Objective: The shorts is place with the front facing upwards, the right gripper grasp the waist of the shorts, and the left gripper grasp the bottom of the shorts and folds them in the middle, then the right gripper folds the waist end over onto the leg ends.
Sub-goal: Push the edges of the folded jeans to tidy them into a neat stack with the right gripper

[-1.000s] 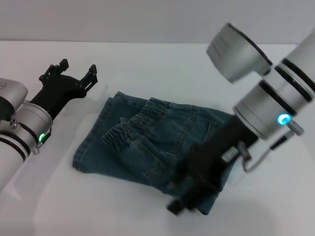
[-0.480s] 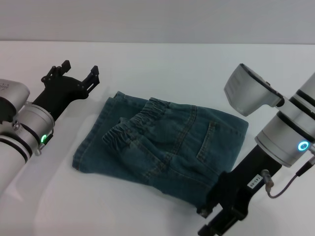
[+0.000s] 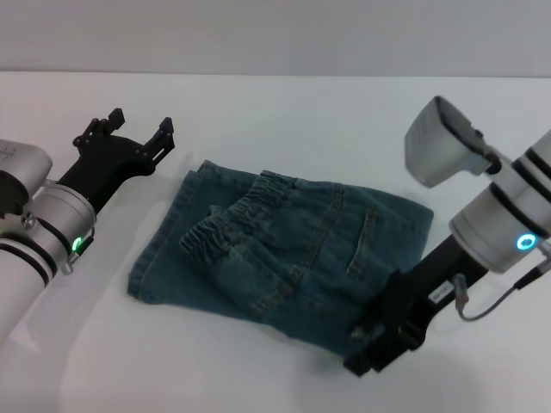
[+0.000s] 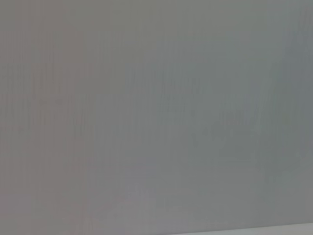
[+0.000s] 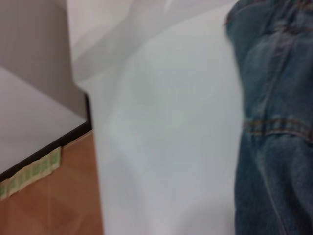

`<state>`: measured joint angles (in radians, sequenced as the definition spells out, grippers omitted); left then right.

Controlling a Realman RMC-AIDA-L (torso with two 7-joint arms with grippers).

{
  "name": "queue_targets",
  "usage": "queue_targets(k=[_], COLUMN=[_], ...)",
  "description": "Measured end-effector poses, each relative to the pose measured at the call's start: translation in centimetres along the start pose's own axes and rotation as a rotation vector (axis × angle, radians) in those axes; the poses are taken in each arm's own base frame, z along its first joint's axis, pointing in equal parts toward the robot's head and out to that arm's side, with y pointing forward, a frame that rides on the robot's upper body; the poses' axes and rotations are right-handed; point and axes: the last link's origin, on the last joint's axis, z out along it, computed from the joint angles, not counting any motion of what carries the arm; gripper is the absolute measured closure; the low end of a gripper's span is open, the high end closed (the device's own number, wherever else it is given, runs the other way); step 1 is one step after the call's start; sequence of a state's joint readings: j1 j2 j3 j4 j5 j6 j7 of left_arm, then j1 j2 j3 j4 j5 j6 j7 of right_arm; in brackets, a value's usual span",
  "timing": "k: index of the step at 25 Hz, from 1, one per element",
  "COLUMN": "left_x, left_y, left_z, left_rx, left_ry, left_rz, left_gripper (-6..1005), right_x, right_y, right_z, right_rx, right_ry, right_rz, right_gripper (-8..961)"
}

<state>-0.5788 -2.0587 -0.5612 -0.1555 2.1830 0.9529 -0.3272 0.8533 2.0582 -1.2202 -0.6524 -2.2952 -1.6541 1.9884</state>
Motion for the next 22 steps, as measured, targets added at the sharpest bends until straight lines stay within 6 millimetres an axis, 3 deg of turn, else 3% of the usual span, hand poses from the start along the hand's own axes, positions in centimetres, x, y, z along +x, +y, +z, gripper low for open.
queue_targets(k=[11, 16, 18, 22], left_x=[-0.1, 0.0, 0.2, 0.9], left_y=[-0.2, -0.4, -0.7, -1.1], left_z=[-0.1, -0.1, -0.1, -0.7], left_rx=[0.006, 0.018, 0.032, 0.056], left_ry=[-0.003, 0.001, 0.015, 0.088], left_rz=[0.001, -0.004, -0.014, -0.044], left_gripper=[201, 201, 201, 201], right_x=[0.4, 0.6, 0.4, 0.3], right_y=[-2.2, -1.1, 0.3, 1.3], right_z=[-3.0, -3.7, -4.5, -5.7], right_rx=[0.116, 0.079, 0.056, 0.079], right_ry=[-0.130, -0.127, -0.179, -0.304], right_rz=[0.062, 0.025, -0.050, -0.125], right_gripper=[394, 394, 394, 395])
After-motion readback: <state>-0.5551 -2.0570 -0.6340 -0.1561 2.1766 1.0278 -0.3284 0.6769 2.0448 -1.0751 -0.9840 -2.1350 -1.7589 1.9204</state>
